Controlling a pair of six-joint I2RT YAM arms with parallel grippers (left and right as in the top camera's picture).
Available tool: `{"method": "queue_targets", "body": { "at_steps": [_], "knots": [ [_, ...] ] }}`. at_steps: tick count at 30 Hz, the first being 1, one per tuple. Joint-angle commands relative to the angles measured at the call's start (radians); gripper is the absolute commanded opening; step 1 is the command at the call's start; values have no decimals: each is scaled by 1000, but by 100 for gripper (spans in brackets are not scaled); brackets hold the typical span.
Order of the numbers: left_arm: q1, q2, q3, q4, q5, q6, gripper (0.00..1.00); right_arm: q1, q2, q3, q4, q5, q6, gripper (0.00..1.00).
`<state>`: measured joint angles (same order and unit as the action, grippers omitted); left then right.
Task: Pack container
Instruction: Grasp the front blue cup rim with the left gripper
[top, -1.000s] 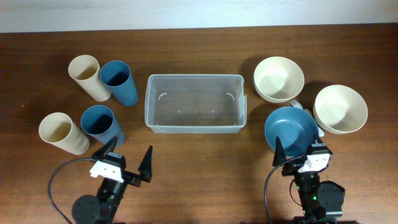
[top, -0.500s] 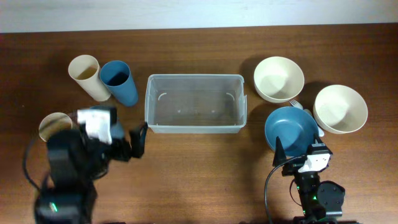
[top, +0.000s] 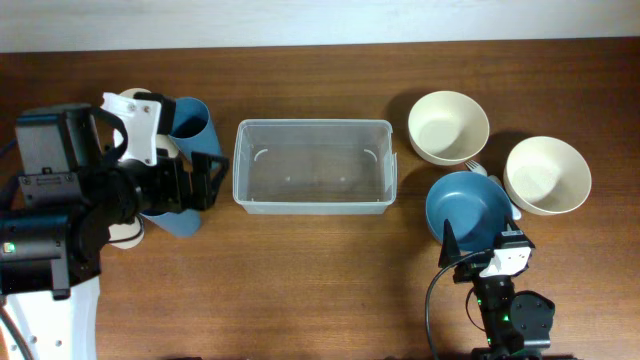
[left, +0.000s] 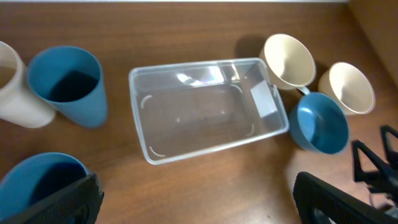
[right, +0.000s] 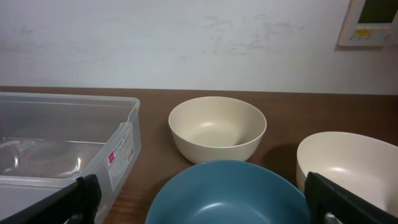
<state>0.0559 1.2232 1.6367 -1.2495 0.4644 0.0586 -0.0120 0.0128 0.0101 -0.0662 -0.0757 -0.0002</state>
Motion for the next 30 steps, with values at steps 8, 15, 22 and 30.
{"method": "queue_targets", "body": {
  "at_steps": [8, 15, 22, 30],
  "knots": [
    [6, 21, 18, -74, -86, -26, 100, 5, -10, -5, -5, 5, 4, 99],
    [6, 141, 18, -126, -351, -72, 98, 5, -10, -5, -5, 5, 4, 99],
    [3, 289, 18, -129, -352, -73, 89, 5, -10, -5, -5, 5, 4, 99],
    [3, 392, 17, -159, -355, -73, 79, 5, -10, -5, -5, 5, 4, 99]
  ]
}}
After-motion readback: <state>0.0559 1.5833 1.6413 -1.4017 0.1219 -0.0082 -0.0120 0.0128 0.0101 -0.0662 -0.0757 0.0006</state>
